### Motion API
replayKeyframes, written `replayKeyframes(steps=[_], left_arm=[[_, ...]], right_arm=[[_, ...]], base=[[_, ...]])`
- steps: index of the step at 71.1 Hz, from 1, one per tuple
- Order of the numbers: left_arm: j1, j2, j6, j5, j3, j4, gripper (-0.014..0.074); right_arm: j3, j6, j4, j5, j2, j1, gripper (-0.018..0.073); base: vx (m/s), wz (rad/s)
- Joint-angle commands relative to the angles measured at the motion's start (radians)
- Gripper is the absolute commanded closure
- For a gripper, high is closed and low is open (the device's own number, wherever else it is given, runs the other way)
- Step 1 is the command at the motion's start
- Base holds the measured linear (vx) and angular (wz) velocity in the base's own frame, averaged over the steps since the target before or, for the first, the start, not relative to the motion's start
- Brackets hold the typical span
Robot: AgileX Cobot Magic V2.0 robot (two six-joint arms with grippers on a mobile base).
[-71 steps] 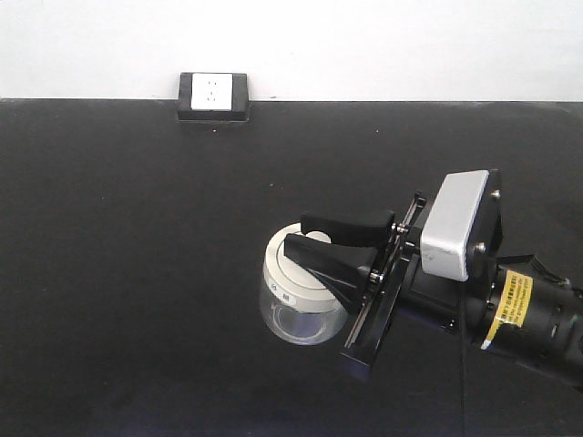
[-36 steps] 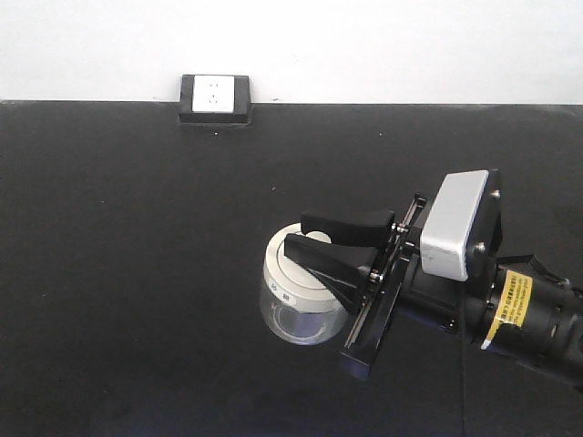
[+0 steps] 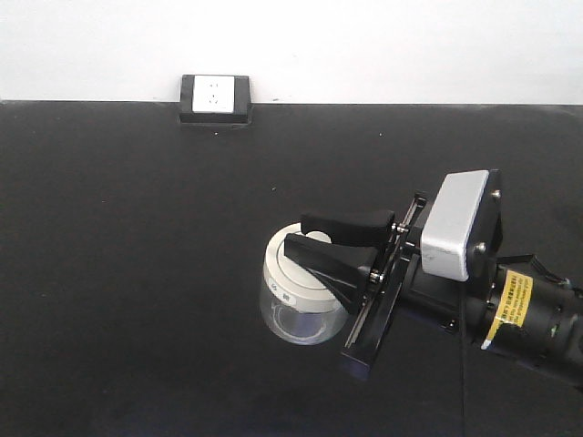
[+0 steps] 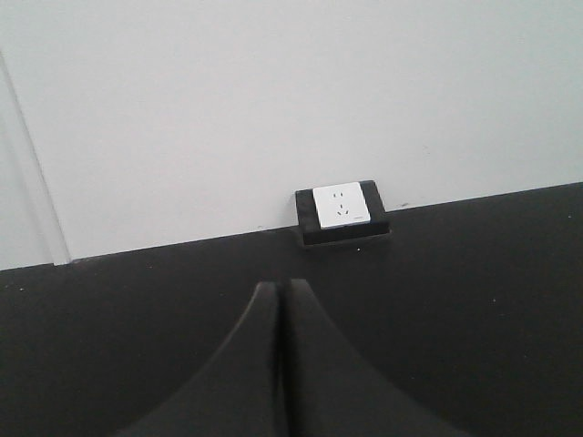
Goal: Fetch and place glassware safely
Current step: 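Hold the jar above the black countertop while the base settles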
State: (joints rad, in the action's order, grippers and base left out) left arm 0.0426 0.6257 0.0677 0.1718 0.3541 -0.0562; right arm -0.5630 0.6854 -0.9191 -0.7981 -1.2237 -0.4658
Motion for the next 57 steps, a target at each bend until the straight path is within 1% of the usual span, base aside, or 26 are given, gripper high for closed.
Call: replayKeyframes(steps=[1, 57], left_arm=[[0.007, -0.001, -0.007, 0.071, 0.026, 0.005, 0.0603], [0.007, -0.001, -0.007, 0.071, 0.026, 0.005, 0.0603]], right_arm=[[-0.029, -0.004, 0.048, -0.083, 0.02, 0.0, 0.0563], [-0.029, -0.004, 0.048, -0.083, 0.02, 0.0, 0.0563]], base=[[0.0, 0.0], [0.0, 0.0]])
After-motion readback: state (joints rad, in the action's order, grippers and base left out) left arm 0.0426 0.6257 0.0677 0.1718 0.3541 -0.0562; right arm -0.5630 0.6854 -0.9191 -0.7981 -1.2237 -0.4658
